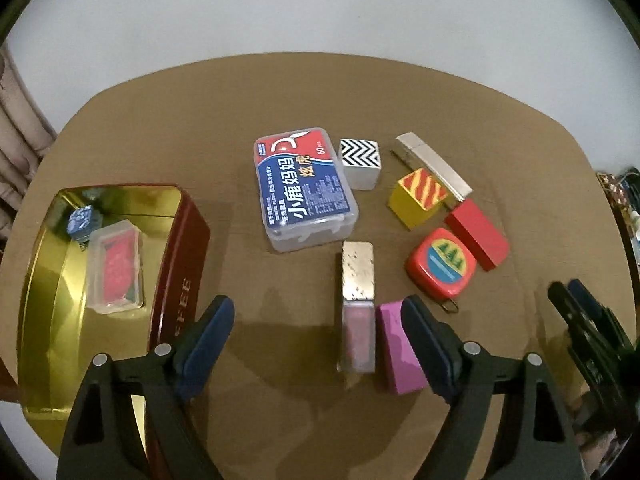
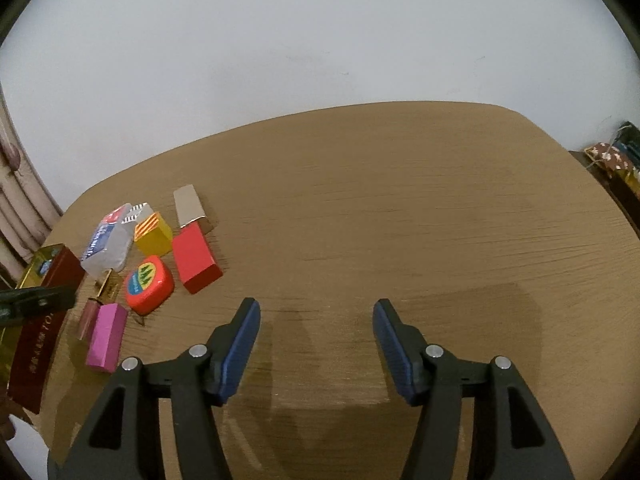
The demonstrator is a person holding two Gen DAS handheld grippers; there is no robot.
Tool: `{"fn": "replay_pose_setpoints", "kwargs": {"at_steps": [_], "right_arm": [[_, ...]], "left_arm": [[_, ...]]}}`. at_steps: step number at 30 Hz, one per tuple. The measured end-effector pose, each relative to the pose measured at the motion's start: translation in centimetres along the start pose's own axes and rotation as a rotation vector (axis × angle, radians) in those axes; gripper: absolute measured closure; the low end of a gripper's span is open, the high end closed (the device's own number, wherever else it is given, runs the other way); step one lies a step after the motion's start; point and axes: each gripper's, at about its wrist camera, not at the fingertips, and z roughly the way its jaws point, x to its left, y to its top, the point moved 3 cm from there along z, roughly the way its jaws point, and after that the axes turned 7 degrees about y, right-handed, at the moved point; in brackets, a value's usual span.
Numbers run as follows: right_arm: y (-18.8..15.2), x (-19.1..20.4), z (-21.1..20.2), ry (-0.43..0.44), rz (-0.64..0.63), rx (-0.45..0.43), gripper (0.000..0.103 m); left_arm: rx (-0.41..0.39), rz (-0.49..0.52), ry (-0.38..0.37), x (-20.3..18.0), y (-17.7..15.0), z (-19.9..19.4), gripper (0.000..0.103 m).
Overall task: Organize rigid objects
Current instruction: 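Grasp the gold-capped lipstick tube with the left gripper, then place the lipstick tube in the tin and open the left gripper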
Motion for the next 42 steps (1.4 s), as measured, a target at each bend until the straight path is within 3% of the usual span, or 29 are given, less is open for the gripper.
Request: {"fn": "replay_pose_setpoints", "kwargs": {"at_steps": [5, 10, 12, 13, 14, 15, 16, 19, 22, 26, 30, 33, 37, 39, 42], "right_arm": [[0.0, 0.7, -1.1, 0.016, 0.002, -0.003, 0.042], [0.2, 0.7, -2.0, 0.026, 0.005, -0.005, 0.042], [0.3, 0.7, -2.1, 0.029, 0.007, -0.005, 0.042], [0.3, 0.7, -2.2, 0.029, 0.007, -0.006, 0.041], [0.2, 0.6, -2.3, 0.031, 0.009, -0.007, 0.041], [0.4, 0.8, -2.1, 0.031, 0.011, -0.008, 0.041], [0.4, 0.8, -2.2, 0.031, 0.013, -0.009, 0.041], [0.3, 0.8, -1.9, 0.034, 0.018, -0.012, 0.040], [0.2, 0.7, -1.9, 0.033, 0.024, -0.013, 0.040], [0.2, 0.7, -1.7, 0.031, 0.025, -0.009, 0.040], [0.1, 0.6, -1.8, 0.027, 0.026, -0.007, 0.040], [0.1, 0.6, -1.6, 0.021, 0.023, -0.002, 0.039], [0.1, 0.6, -1.4, 0.015, 0.017, 0.000, 0.039], [0.1, 0.6, -1.3, 0.013, 0.017, 0.002, 0.039], [0.1, 0.7, -1.1, 0.009, 0.016, 0.007, 0.039]], "left_arm": [[0.040, 0.000, 0.012, 0.1, 0.3, 1.5, 0.034], [0.048, 0.015, 0.024, 0.0, 0.6, 2.3, 0.036], [0.061, 0.020, 0.017, -0.3, 0.3, 2.9, 0.047], [0.075, 0.021, 0.008, -0.5, 0.2, 3.3, 0.064], [0.091, 0.020, 0.002, -0.4, 0.0, 3.7, 0.070], [0.060, 0.020, 0.008, -0.3, 0.2, 3.6, 0.075], [0.050, 0.032, 0.012, -0.4, 0.1, 3.5, 0.086], [0.037, 0.050, 0.014, -0.6, -0.6, 3.1, 0.086], [0.047, 0.028, -0.031, -0.5, -1.6, 2.0, 0.086], [0.003, 0.022, -0.057, -0.1, -3.6, -2.0, 0.086], [-0.008, -0.040, -0.058, 4.1, -4.5, -5.8, 0.086], [0.002, -0.077, 0.000, 8.9, -4.4, -7.5, 0.086], [0.033, -0.095, 0.158, 15.3, -3.6, -6.8, 0.086], [0.054, -0.087, 0.219, 18.5, -2.6, -4.4, 0.086], [0.080, -0.068, 0.253, 20.8, -1.3, -1.5, 0.086]]}}
